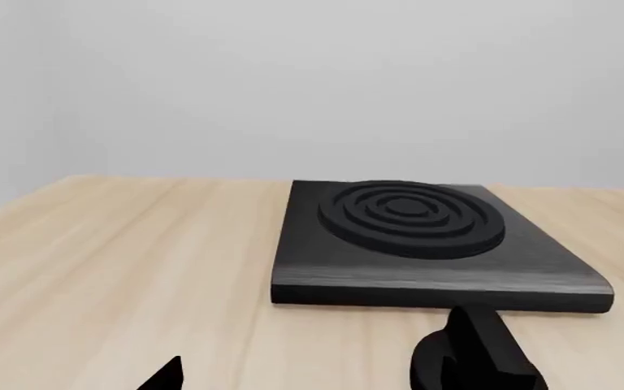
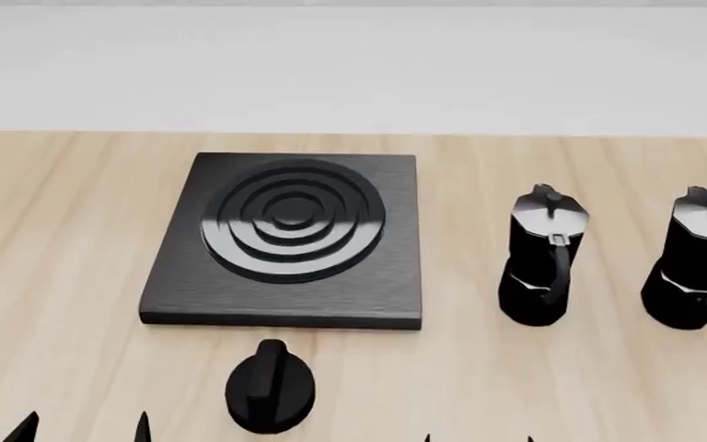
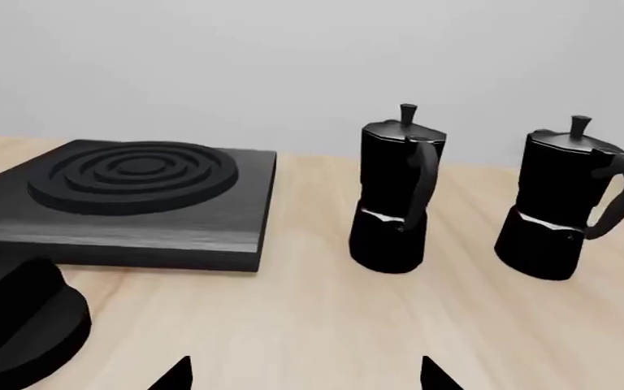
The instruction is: Put the right moka pot on the stove.
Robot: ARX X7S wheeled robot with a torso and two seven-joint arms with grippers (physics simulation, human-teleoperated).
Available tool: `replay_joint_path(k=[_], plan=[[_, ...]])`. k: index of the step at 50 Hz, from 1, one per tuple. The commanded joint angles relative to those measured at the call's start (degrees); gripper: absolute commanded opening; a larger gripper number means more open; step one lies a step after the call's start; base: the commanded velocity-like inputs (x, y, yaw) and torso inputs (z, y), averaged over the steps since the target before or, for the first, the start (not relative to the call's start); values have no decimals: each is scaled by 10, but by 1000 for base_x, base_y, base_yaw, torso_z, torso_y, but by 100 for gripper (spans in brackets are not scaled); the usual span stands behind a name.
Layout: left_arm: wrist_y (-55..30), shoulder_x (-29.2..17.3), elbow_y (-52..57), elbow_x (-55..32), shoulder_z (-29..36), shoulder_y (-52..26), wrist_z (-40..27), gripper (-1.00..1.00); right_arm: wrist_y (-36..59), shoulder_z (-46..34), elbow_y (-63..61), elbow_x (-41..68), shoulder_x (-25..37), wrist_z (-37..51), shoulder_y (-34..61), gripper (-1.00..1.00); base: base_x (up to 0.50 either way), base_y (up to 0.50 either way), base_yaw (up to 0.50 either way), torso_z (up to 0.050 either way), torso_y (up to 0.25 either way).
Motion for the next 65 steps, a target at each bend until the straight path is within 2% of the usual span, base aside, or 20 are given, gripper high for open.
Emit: replay_joint_path(k=[1, 61, 65], plan=[[0, -2, 0, -2, 3, -1, -3, 100, -2, -3, 3, 2, 2, 2, 1, 100, 148, 0, 0, 0, 0], [9, -13, -3, -11, 17, -3, -15, 100, -3, -14, -3, 16, 13, 16, 3, 100, 146, 0, 0, 0, 0], [-9, -18, 13, -27, 16, -2, -12, 100, 12, -13, -28, 20, 20, 18, -3, 100, 0, 0, 0, 0, 0]])
